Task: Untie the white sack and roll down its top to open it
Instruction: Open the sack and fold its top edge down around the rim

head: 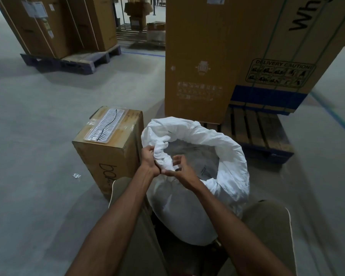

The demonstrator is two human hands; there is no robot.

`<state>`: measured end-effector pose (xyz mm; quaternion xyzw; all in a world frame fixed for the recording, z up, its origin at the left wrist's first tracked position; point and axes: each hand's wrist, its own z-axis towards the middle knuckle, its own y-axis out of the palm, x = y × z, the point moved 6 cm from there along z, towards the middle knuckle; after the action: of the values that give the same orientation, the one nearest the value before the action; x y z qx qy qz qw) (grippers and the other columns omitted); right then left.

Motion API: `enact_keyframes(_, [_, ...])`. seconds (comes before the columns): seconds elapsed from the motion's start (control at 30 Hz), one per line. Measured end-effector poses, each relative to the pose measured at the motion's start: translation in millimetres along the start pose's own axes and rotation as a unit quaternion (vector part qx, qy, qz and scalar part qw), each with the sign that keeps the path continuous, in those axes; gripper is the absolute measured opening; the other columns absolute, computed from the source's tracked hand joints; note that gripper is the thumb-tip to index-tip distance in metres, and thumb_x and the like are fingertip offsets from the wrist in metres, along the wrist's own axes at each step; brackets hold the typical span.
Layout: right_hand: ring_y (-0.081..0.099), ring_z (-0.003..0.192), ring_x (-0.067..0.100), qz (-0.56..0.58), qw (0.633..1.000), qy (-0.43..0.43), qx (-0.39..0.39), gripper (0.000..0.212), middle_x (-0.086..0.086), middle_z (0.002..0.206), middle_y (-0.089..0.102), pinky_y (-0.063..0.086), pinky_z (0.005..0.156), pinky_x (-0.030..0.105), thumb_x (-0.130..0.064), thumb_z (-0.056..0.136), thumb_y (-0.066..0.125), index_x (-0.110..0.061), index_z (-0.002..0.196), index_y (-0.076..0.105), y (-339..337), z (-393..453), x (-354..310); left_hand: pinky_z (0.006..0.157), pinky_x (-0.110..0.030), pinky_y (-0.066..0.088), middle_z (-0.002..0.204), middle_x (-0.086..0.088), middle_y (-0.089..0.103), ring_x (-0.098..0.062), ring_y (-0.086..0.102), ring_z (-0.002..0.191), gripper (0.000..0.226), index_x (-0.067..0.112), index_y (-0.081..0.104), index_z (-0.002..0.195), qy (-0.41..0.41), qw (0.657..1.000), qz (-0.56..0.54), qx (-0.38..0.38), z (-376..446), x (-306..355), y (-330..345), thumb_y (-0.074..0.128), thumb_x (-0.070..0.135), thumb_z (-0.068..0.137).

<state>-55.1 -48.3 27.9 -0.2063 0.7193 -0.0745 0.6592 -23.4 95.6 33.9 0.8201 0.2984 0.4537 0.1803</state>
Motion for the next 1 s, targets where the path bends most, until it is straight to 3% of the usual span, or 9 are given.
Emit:
enact_keyframes(0.07, [0.067,0.089,0.004,-0.004,1.0,-0.002,0.004,0.065,-0.009,0.102,0.069,0.054,0.074,0.021,-0.04,0.063,0.094,-0.02,0.116,0.063,0.8,5.8,-4.4,0.061,-0.037,0.057,0.066,-0.015,0.062,-0.029,0.063,0.061,0.042,0.005,0.068,0.086,-0.011,1.0,0.009,-0.018,-6.9,-0.8,1.4,0.042,0.037,0.093])
enact_keyframes(0.17, [0.063,0.061,-0.001,-0.059,0.995,-0.035,0.067,0.041,-0.008,0.074,0.071,0.049,0.058,0.016,-0.031,0.057,0.096,-0.016,0.089,0.075,-0.7,12.8,-9.5,0.07,-0.036,0.055,0.08,-0.014,0.063,-0.028,0.064,0.072,0.045,0.004,0.064,0.108,-0.042,0.992,0.114,-0.032,-1.0,0.3,-9.5,0.049,0.043,0.091])
enact_keyframes(0.27, [0.049,0.049,0.0,-0.114,0.984,-0.067,0.122,0.031,-0.01,0.057,0.058,0.035,0.047,0.015,-0.027,0.055,0.088,-0.018,0.066,0.06,2.9,16.8,-16.6,0.091,-0.042,0.055,0.114,-0.016,0.068,-0.032,0.065,0.1,0.065,0.006,0.058,0.132,-0.039,0.923,0.375,0.074,2.8,10.1,-31.5,0.057,0.057,0.092])
enact_keyframes(0.33, [0.045,0.049,0.001,-0.155,0.975,-0.097,0.128,0.034,-0.012,0.055,0.051,0.031,0.047,0.016,-0.024,0.056,0.082,-0.024,0.064,0.049,11.9,20.0,-21.5,0.104,-0.043,0.046,0.147,-0.022,0.047,-0.04,0.053,0.127,0.096,0.001,0.037,0.151,0.022,0.858,0.486,0.167,-0.1,23.9,-41.4,0.062,0.066,0.086])
enact_keyframes(0.4, [0.053,0.054,0.007,-0.205,0.965,-0.112,0.116,0.028,-0.01,0.062,0.059,0.041,0.049,0.023,-0.02,0.06,0.076,-0.023,0.069,0.05,22.5,22.4,-23.7,0.111,-0.044,0.038,0.161,-0.026,0.026,-0.042,0.037,0.143,0.118,-0.003,0.014,0.158,0.064,0.842,0.495,0.206,-1.1,30.7,-42.4,0.068,0.069,0.081])
enact_keyframes(0.53, [0.065,0.069,0.028,-0.35,0.915,-0.157,0.129,0.024,0.002,0.076,0.068,0.052,0.057,0.036,-0.012,0.062,0.066,-0.02,0.082,0.055,36.4,19.0,-20.0,0.111,-0.044,0.038,0.162,-0.022,0.027,-0.039,0.036,0.145,0.119,0.002,0.014,0.159,0.08,0.852,0.468,0.221,7.7,29.9,-35.6,0.076,0.063,0.078])
enact_keyframes(0.7, [0.066,0.068,0.03,-0.408,0.882,-0.2,0.125,0.03,0.001,0.078,0.068,0.053,0.054,0.036,-0.011,0.064,0.068,-0.021,0.089,0.056,42.7,17.0,-22.3,0.091,-0.035,0.052,0.133,-0.02,0.062,-0.032,0.063,0.115,0.061,-0.004,0.058,0.133,0.016,0.916,0.375,0.143,35.9,17.2,-36.7,0.063,0.045,0.097])
enact_keyframes(0.83, [0.06,0.069,0.017,-0.254,0.949,-0.138,0.123,0.029,-0.006,0.078,0.063,0.048,0.056,0.034,-0.04,0.073,0.073,-0.022,0.085,0.054,27.1,25.5,-19.1,0.072,-0.036,0.054,0.099,-0.016,0.068,-0.03,0.064,0.081,0.029,0.007,0.067,0.107,0.008,0.991,0.093,0.1,26.4,9.8,-38.8,0.052,0.031,0.103])
enact_keyframes(1.0, [0.062,0.091,0.016,0.091,0.995,0.021,0.016,0.028,0.008,0.105,0.068,0.049,0.073,0.025,-0.03,0.091,0.073,-0.01,0.108,0.062,12.4,33.7,-7.8,0.079,-0.04,0.05,0.098,-0.02,0.07,-0.034,0.064,0.079,0.056,-0.001,0.07,0.12,0.011,0.997,-0.057,0.042,16.1,11.8,-24.8,0.06,0.039,0.083])
